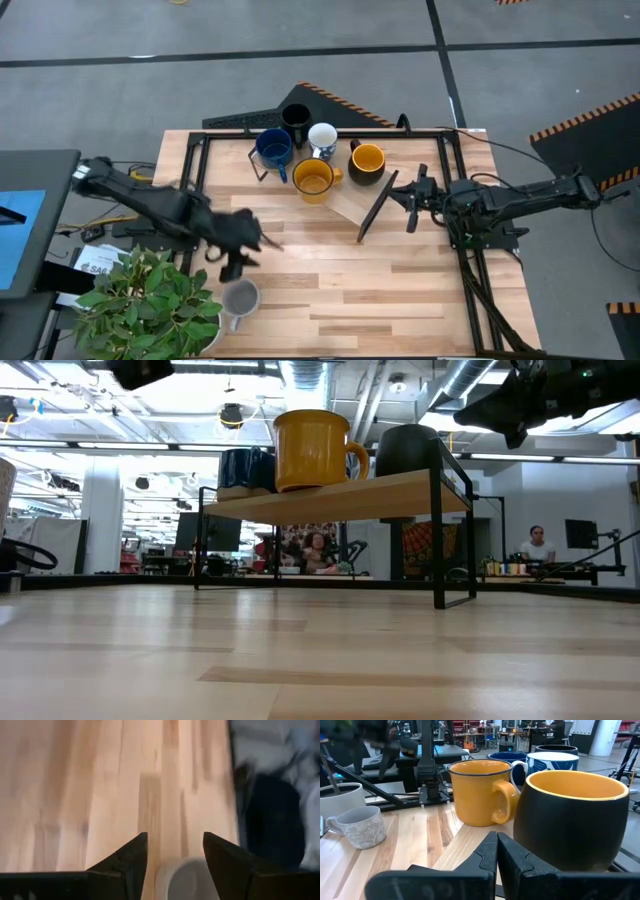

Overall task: Place coffee mugs
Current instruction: Put the gray mug on the shelf

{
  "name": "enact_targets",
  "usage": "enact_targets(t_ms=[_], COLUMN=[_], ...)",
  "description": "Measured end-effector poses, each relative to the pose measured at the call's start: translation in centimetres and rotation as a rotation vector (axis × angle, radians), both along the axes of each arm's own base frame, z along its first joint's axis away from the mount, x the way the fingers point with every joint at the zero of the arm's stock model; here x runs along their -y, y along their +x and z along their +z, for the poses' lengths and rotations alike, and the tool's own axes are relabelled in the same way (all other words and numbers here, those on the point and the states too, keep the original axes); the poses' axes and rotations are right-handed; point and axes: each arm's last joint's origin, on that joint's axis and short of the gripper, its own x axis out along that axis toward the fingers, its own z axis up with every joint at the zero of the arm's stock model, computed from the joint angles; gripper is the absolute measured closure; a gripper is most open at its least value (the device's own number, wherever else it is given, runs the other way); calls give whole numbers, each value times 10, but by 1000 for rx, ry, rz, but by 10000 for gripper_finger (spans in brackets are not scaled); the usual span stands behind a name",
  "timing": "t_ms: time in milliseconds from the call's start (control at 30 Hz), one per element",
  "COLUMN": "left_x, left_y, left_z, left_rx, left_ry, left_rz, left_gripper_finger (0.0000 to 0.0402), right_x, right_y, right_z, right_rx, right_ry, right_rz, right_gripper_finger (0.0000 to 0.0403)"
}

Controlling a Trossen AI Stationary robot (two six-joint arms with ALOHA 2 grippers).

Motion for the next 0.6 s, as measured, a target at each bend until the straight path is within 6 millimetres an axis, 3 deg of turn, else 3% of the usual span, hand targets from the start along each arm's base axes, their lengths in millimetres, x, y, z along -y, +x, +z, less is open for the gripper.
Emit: enact_targets(t_ms=[267, 600], left_x=[52, 76], left_y=[18, 19], left_z=[-53, -87], left_rx=[-264, -406], left_ry=[141, 270], left_rz=[-164, -234], left_gripper_finger=[223, 223], right_x=[0, 0], right_y=[0, 0], right_z=[0, 0], right_rx=[-4, -5], right_ry=[0, 0], right_rz=[1, 2], right_gripper_finger=[368, 368])
